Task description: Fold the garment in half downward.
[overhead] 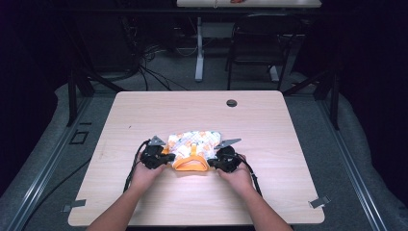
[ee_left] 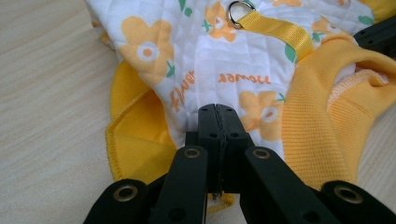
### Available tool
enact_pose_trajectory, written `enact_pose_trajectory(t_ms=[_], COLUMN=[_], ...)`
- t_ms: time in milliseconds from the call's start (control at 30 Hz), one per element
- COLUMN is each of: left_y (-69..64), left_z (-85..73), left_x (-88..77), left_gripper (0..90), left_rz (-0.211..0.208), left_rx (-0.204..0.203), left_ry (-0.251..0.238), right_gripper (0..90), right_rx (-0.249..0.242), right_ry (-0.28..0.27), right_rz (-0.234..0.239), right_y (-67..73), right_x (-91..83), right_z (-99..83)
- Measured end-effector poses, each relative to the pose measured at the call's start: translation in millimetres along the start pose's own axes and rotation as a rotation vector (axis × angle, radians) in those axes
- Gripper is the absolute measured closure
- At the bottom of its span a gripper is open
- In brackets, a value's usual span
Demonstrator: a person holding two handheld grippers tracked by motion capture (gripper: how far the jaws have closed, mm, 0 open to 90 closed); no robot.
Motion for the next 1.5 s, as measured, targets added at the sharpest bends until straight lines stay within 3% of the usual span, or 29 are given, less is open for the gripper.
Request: enact_pose_trajectory(t_ms=[100, 200, 400, 667, 767, 967, 1200, 1500], left_y=[0.2, 0.0, -4.7, -13.6, -16.2, -18.9, -20.2, -20.9], left_z=[0.1, 2.1, 7.4, 5.8, 1.9, -12.8, -29.4, -45.0], left_x=[-0.8, -3.9, -18.4, -47.6, -57.4, -74.2, -88.5, -101.6], left_gripper=[89.9, 86.0, 78.0, 67.2, 64.6, 60.8, 59.7, 59.3], left_rz=[-0.006, -0.009, -0.008, -0.002, -0.008, -0.012, -0.002, 0.02], left_rx=[-0.014, -0.049, 0.004, 0.037, 0.036, -0.012, 0.006, 0.066], left_ry=[-0.005, -0.014, -0.038, -0.073, -0.081, -0.104, -0.091, -0.087], right_gripper=[89.5, 87.1, 81.9, 68.9, 63.5, 57.3, 56.4, 56.3], right_rx=[-0.011, -0.054, -0.105, -0.116, -0.122, -0.142, -0.158, -0.223], right_ry=[-0.014, -0.009, -0.043, -0.073, -0.083, -0.09, -0.077, -0.061], right_rz=[-0.018, -0.04, -0.062, -0.07, -0.067, -0.061, -0.054, -0.078], right_y=[2.7, 5.2, 13.0, 21.1, 26.7, 35.8, 43.2, 45.1], right_x=[-0.1, -2.8, -18.2, -43.2, -53.2, -70.6, -82.2, -86.5], right_z=[-0.4, 1.7, 11.0, 11.5, 8.3, 2.1, -12.0, -33.3])
Point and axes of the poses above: each handheld gripper's, and its own axes: x roughly forward along the jaws, z roughly out of its top, y roughly to its left, the point moved 3 cm from there along x, roughly forward along the jaws, and after that the axes turned 14 degrees about -y, right-handed, at the moved point
